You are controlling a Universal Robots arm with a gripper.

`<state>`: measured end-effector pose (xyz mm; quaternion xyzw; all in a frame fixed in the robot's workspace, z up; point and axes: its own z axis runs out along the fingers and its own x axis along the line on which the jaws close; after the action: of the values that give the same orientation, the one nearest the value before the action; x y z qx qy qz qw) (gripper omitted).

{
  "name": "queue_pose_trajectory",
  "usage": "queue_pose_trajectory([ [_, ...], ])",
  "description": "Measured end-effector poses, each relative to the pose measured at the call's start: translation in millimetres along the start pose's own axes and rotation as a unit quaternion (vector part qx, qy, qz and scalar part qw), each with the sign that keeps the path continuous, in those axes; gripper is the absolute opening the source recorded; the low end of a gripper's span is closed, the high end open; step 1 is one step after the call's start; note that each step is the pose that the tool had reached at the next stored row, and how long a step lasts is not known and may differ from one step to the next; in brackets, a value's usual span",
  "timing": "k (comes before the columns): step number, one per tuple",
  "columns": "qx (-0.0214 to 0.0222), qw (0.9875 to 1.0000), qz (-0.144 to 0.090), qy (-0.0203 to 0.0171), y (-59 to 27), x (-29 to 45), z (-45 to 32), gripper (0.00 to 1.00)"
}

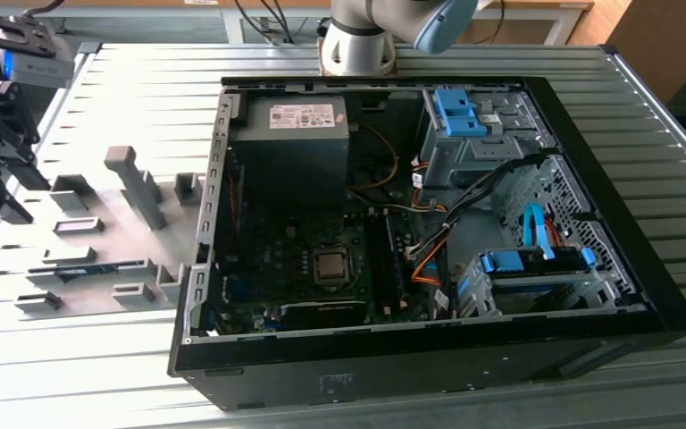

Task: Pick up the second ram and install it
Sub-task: 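Pick up the second ram and move it above second insertion slot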

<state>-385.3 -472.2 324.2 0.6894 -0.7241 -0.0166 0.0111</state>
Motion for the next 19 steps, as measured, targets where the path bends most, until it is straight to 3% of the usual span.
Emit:
queue_pose_trajectory([
  [6,0.0,1.0,-0.009,0.0003,0.2,0.0,2.6,0.47],
  [14,0.0,1.0,-0.009,0.001,0.3,0.1,11.7,0.47],
  [19,-0.0001,1.0,-0.009,0.0011,0.3,0.1,12.6,0.47],
])
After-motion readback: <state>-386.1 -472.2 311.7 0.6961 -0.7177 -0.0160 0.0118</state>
